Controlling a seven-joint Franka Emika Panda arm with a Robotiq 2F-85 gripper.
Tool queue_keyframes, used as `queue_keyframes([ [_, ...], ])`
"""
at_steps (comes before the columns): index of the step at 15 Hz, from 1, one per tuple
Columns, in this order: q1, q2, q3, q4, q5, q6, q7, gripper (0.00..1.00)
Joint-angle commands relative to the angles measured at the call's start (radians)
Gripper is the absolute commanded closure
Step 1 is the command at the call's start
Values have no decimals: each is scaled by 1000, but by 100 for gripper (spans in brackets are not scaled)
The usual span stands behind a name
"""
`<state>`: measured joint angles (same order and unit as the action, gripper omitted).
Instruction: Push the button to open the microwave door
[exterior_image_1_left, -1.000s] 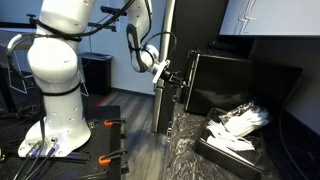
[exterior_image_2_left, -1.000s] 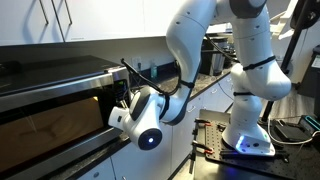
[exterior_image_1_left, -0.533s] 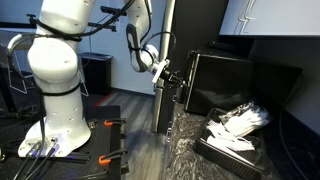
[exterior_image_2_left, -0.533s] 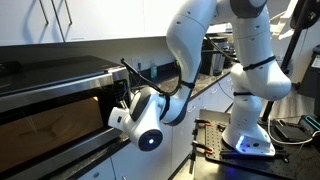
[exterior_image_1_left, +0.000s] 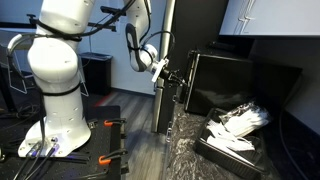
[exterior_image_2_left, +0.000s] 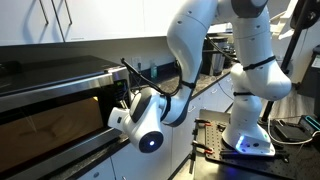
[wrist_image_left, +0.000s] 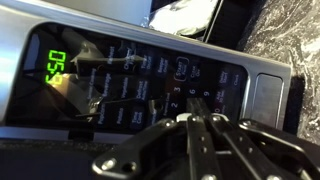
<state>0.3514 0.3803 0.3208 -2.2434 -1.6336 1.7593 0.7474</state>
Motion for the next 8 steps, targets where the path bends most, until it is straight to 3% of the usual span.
queue_keyframes([
  [1,-6,-14,-2,-2,-29,-20,-17,100],
  [8,-29,-14,-11,-1,-55,2,-25,100],
])
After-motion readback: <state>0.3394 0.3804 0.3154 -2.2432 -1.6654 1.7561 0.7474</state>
